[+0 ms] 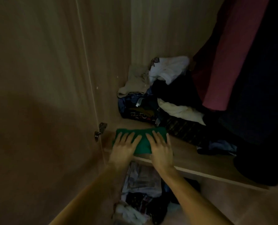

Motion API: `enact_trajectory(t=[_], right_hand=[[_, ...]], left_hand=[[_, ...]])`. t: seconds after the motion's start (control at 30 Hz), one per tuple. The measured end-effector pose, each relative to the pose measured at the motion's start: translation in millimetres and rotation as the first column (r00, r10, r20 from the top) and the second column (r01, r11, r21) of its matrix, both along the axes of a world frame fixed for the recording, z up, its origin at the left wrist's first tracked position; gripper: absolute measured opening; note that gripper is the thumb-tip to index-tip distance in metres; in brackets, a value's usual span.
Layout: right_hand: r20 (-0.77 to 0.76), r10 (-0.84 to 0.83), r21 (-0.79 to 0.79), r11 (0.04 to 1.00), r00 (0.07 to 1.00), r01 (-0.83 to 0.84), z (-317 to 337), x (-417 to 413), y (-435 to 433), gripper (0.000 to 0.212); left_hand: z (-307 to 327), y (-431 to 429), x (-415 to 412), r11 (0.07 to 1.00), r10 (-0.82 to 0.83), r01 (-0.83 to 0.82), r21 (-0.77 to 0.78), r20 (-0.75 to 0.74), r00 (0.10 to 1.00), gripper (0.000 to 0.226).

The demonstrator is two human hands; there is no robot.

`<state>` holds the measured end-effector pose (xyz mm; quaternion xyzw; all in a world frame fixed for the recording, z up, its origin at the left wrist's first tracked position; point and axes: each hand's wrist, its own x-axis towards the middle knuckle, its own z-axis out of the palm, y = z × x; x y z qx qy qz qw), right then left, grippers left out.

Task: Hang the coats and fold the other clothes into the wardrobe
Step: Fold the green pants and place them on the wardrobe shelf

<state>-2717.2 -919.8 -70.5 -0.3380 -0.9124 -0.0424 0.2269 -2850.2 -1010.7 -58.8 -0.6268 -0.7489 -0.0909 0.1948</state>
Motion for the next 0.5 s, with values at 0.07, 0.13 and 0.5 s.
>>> enact_trajectory(t=[0.07,0.13,0.5], right_hand=[[0.096,-0.015,-0.089,0.996,0.995,0.024,-6,-27,30,0.079],[0.182,-0.002,-0.207,0.978,0.983,0.04,-35,-47,51,0.085],[0.187,0.132,-0.512,0.859,0.974,-0.018,-105,-80,66,0.063]], left_hand=[[-9,31,-27,0.989,0.128,-0.127,-0.082,0.016,0.992,0.05],[-47,54,-55,0.946,0.249,-0.232,-0.228,0.053,0.967,0.076],[-141,76,-77,0.798,0.435,-0.308,-0.518,0.141,0.889,0.064]])
